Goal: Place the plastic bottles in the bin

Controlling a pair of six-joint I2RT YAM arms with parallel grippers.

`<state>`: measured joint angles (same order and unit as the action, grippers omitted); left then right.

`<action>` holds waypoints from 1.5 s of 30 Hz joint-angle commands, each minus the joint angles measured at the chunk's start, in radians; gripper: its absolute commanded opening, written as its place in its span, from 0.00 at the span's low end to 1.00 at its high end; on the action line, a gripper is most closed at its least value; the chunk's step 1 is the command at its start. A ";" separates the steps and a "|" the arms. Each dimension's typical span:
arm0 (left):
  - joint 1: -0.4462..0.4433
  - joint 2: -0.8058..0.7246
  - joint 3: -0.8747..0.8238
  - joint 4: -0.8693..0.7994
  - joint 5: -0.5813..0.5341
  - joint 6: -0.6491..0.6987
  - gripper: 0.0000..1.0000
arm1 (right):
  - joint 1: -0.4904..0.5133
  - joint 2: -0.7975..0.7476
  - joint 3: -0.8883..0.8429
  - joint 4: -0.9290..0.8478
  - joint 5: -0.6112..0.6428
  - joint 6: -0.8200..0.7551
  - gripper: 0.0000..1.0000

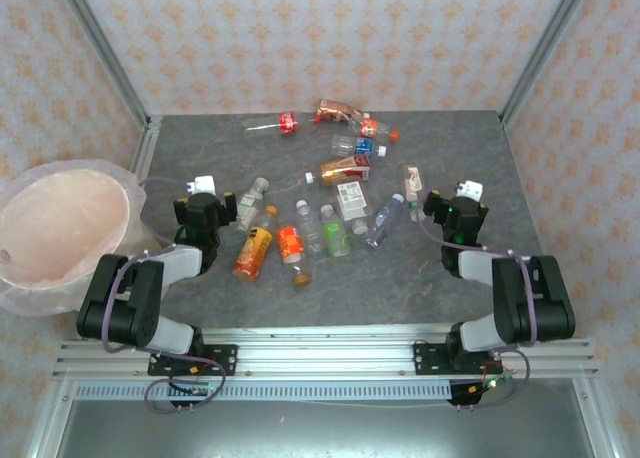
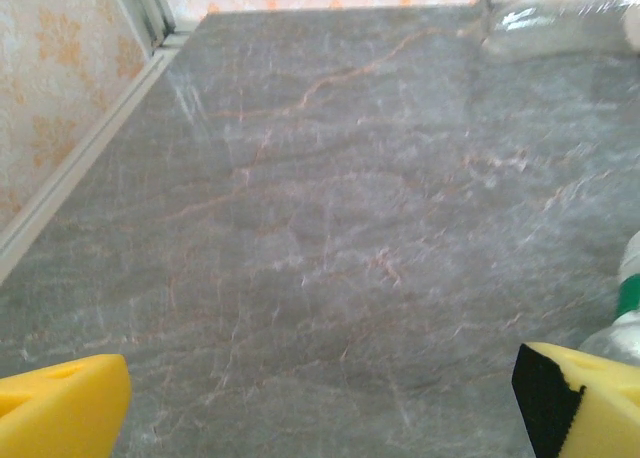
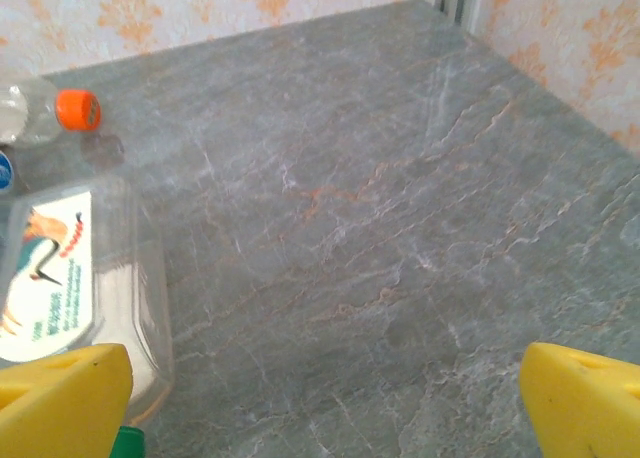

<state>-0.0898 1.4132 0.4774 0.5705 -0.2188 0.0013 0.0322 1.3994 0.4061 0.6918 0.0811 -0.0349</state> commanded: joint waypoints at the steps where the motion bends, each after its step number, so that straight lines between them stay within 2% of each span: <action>1: -0.029 -0.082 0.061 -0.143 -0.063 0.006 1.00 | 0.000 -0.093 0.038 -0.125 0.045 0.024 0.99; 5: -0.059 -0.116 0.157 -0.321 -0.104 -0.081 1.00 | 0.001 -0.149 0.134 -0.366 0.102 0.151 0.99; 8: -0.083 -0.125 0.242 -0.476 -0.107 -0.197 1.00 | 0.000 -0.153 0.227 -0.577 0.054 0.286 0.99; 11: -0.117 -0.126 0.326 -0.644 -0.097 -0.319 1.00 | 0.001 -0.140 0.284 -0.702 -0.073 0.350 0.99; 16: -0.148 -0.117 0.432 -0.899 -0.058 -0.495 1.00 | 0.002 -0.062 0.366 -0.785 -0.339 0.287 0.99; 18: -0.160 -0.125 0.441 -0.942 -0.028 -0.529 1.00 | 0.010 -0.005 0.426 -0.856 -0.403 0.261 0.99; 20: -0.174 -0.134 0.427 -0.949 0.016 -0.606 1.00 | 0.023 0.045 0.467 -0.901 -0.411 0.245 0.99; 22: -0.186 -0.133 0.424 -0.969 0.077 -0.662 1.00 | 0.029 0.089 0.492 -0.911 -0.357 0.267 1.00; 24: -0.192 -0.126 0.425 -0.987 0.134 -0.709 1.00 | 0.029 0.129 0.516 -0.932 -0.293 0.295 0.97; 27: -0.218 -0.130 0.404 -0.950 0.214 -0.767 1.00 | 0.030 0.196 0.550 -0.958 -0.333 0.296 0.88; 32: -0.289 -0.123 0.412 -0.929 0.214 -0.804 1.00 | 0.031 0.255 0.560 -0.974 -0.399 0.297 0.76; 37: -0.326 -0.101 0.450 -0.924 0.188 -0.778 1.00 | 0.032 0.293 0.559 -0.971 -0.403 0.293 0.71; 45: -0.357 -0.063 0.472 -0.894 0.214 -0.768 1.00 | 0.040 0.348 0.591 -0.990 -0.379 0.306 0.63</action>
<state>-0.4316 1.3354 0.9161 -0.3405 -0.0109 -0.7620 0.0612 1.7271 0.9703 -0.2729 -0.3149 0.2623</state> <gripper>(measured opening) 0.999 0.637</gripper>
